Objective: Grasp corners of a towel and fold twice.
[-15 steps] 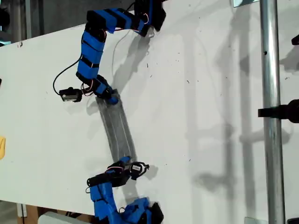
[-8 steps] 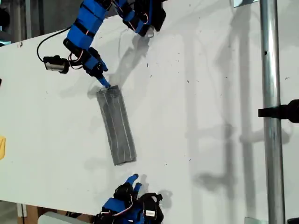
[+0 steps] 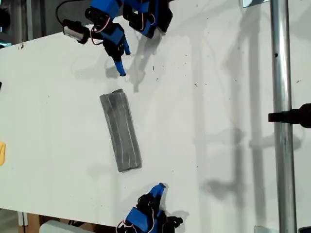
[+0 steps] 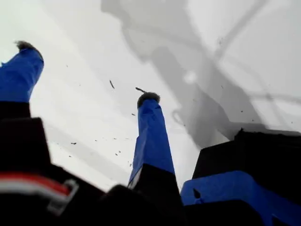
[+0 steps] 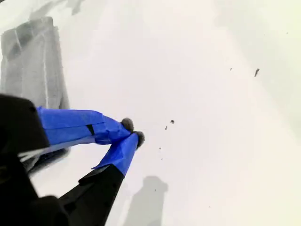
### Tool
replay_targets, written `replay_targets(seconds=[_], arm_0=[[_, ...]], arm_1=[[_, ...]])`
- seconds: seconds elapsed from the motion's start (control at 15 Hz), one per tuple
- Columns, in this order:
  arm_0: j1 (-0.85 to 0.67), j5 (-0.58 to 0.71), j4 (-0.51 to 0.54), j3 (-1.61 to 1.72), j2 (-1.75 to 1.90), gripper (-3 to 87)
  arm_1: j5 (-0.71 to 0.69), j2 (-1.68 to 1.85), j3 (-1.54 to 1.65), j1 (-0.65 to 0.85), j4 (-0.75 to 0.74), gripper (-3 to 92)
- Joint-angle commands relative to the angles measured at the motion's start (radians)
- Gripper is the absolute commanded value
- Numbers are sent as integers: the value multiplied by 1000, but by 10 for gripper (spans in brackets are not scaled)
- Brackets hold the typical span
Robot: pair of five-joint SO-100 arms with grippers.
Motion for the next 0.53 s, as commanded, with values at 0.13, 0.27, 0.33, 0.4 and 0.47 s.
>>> replay_targets(seconds=[0.13,0.27,0.33,0.4,0.47], arm_0=[[32,-5,-58,114,41,-27],[29,-3,-94,137,41,-27],[37,-21,-86,135,41,-27],[44,-31,-78,135,41,-27],[49,-38,-77,135,41,-27]], arm_1=[[-210,-163,-38,117,-268,414],[-387,-477,-112,215,-554,417],[-440,-657,-183,239,-663,424],[-472,-836,-272,245,-741,430],[-492,-1003,-385,247,-770,434]])
